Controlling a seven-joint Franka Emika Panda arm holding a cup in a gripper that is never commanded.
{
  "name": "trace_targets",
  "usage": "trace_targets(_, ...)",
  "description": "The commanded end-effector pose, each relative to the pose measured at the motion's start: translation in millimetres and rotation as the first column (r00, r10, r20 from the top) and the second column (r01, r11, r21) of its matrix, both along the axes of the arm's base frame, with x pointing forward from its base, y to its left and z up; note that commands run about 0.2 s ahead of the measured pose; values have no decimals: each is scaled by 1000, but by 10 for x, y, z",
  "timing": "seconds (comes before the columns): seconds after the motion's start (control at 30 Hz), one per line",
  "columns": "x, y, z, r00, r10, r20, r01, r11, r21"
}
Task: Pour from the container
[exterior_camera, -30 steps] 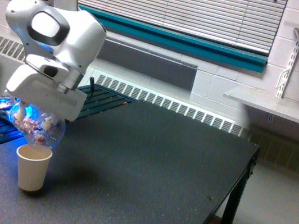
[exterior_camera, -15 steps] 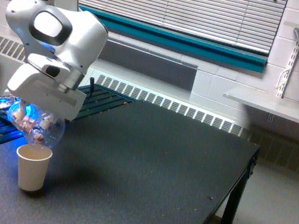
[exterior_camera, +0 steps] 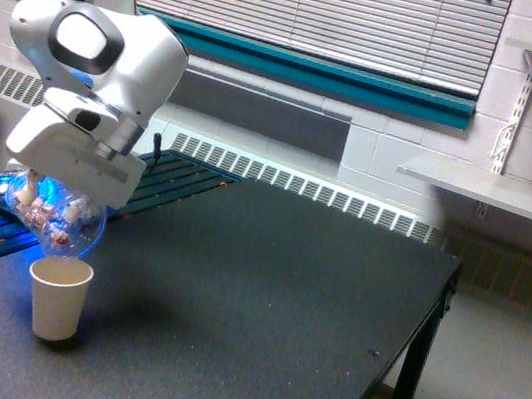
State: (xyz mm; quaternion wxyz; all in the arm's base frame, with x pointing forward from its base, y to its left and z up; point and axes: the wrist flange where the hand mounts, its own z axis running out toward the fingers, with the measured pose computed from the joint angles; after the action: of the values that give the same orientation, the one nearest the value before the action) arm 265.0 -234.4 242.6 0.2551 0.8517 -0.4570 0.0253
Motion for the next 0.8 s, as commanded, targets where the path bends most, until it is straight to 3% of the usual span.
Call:
trace_targets(0.03,-52,-28,21,999,25,-40,-25,1000,-12)
trace_targets(0.8,-80,-14,4,993,52,-110,-55,998,-23)
